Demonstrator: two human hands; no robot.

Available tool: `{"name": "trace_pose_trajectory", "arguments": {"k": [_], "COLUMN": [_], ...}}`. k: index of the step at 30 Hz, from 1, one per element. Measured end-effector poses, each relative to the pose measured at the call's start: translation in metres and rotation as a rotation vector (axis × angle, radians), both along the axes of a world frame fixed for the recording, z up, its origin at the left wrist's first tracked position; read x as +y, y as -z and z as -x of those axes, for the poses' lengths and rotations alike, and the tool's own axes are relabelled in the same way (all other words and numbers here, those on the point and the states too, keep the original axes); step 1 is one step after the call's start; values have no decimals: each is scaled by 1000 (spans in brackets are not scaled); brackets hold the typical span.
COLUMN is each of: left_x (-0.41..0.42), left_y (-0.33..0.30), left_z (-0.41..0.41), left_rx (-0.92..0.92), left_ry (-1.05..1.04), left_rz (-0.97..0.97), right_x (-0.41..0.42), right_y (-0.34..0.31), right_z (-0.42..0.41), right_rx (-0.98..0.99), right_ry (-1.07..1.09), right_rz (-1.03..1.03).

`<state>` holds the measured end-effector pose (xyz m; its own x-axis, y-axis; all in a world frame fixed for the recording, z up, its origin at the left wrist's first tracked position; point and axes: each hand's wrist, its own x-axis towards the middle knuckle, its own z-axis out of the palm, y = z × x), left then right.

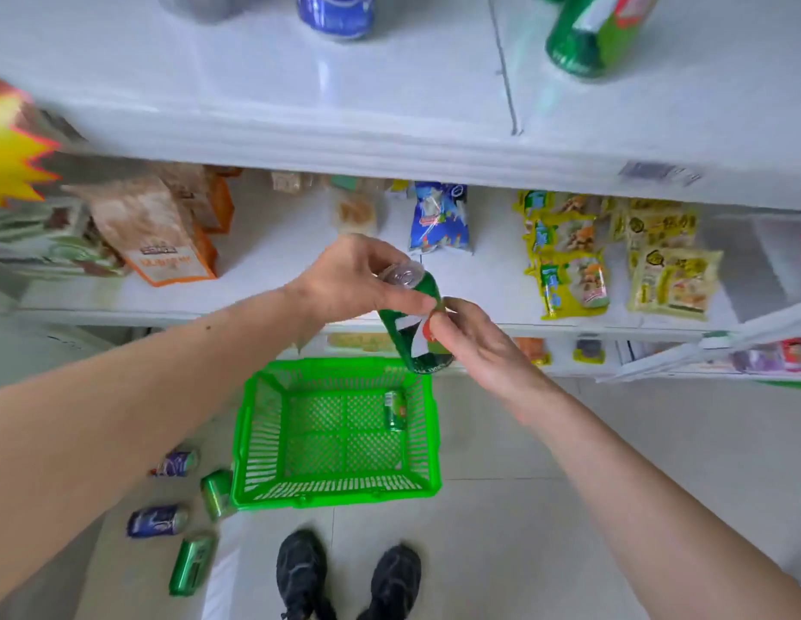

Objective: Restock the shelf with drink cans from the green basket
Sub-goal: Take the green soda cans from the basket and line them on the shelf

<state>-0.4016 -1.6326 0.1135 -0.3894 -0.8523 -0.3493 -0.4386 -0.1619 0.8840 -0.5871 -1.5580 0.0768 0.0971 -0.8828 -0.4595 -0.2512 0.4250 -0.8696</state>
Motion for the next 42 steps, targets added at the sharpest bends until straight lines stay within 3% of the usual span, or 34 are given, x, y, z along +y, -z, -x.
{"name": "trace_pose_trajectory", "arguments": {"k": [3,10,18,24,31,42], "left_x": [-10,-14,-24,-67,-145,-231], "left_y": [-65,-189,-267,-272,-262,-206], "left_z": [13,45,66,69,76,120], "left_rx": [-32,-28,158,110,84,123], "left_ry": [110,188,15,-171,-244,-373], "left_rz": [40,158,244,365,434,406], "right_x": [-2,-13,-48,-106,-198,-326], "right_y": [-47,-148,-244,-309,-347,-327], "right_z": [13,36,69,95,105,129], "right_rx": [81,192,226,237,189,136], "right_ry": [-109,-26,125,255,350,427], "right_rz": [191,334,501,597,631,598]}}
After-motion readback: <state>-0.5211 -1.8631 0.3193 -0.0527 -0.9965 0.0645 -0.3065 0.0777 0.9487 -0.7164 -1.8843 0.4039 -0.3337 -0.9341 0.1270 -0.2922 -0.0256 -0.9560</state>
